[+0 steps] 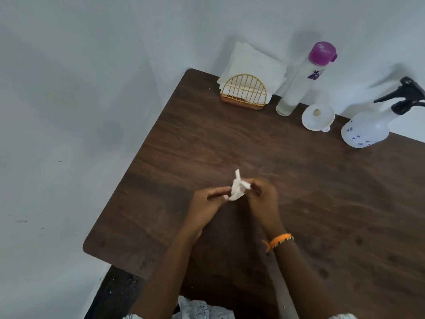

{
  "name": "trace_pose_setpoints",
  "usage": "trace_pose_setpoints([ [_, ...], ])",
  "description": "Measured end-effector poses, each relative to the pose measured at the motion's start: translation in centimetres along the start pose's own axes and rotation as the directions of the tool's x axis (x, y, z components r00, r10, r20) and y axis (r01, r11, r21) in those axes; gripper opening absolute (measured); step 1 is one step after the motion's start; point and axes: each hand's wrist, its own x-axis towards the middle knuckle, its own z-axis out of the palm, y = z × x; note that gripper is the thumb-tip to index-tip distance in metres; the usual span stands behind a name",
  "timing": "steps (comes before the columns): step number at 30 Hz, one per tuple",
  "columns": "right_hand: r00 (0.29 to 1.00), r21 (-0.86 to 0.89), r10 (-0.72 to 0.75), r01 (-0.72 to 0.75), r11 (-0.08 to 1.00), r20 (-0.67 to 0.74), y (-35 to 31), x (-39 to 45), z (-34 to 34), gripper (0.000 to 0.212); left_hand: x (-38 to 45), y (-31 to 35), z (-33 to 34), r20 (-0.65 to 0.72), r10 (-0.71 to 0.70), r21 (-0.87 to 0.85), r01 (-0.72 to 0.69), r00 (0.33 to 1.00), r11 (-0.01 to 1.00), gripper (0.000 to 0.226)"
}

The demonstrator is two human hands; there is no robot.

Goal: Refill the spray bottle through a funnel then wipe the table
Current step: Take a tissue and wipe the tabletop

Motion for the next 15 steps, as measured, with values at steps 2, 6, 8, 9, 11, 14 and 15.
trace_pose_setpoints([
  [2, 0.981, -0.109, -0.032, 0.011, 0.994, -0.192, 0.0, 2.5, -0.3, 0.019, 0.0, -0.1, -0.2, -0.046, 0.038, 0.043, -0.036, 0.998, 0.998, 0.025],
  [6, 0.964, -0.371, -0.124, 0.029, 0.928, -0.235, 0.0, 6.5, 1.3, 0.038, 0.2, -0.5, -0.8, -0.174, 0.083, 0.099, -0.067, 0.981, 0.993, 0.02],
  [8, 0.977, -0.502, -0.163, 0.073, 0.862, -0.137, 0.0, 7.1, 2.9, 0.043, 0.4, -0.6, -1.4, -0.214, 0.152, 0.218, -0.104, 0.965, 0.97, 0.019],
  [9, 0.98, -0.543, -0.182, 0.11, 0.832, -0.081, -0.3, 7.0, 3.9, 0.044, 0.5, -0.6, -1.8, -0.231, 0.198, 0.298, -0.124, 0.953, 0.946, 0.02],
  [11, 0.967, -0.593, -0.239, 0.245, 0.767, 0.09, -1.0, 6.4, 5.8, 0.044, 0.7, -0.7, -2.4, -0.26, 0.282, 0.4, -0.163, 0.924, 0.902, 0.023],
  [14, 0.843, -0.485, -0.346, 0.524, 0.7, 0.412, -1.5, 4.2, 7.6, 0.034, 0.8, -0.6, -2.9, -0.303, 0.329, 0.442, -0.175, 0.894, 0.88, 0.033],
  [15, 0.793, -0.44, -0.379, 0.589, 0.678, 0.477, -1.2, 3.1, 7.5, 0.029, 0.9, -0.6, -3.1, -0.319, 0.332, 0.442, -0.171, 0.888, 0.881, 0.034],
])
